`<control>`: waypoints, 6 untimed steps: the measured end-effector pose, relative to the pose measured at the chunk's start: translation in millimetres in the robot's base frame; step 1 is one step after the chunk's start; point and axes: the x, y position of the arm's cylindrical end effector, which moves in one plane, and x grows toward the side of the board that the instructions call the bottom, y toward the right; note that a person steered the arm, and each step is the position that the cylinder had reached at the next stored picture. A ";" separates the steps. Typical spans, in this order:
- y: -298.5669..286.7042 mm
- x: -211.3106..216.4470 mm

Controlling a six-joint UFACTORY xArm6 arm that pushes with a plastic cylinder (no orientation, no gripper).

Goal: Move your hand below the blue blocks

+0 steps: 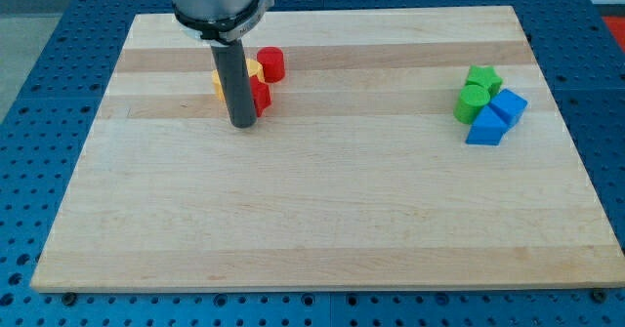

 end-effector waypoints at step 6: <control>356.9 78.2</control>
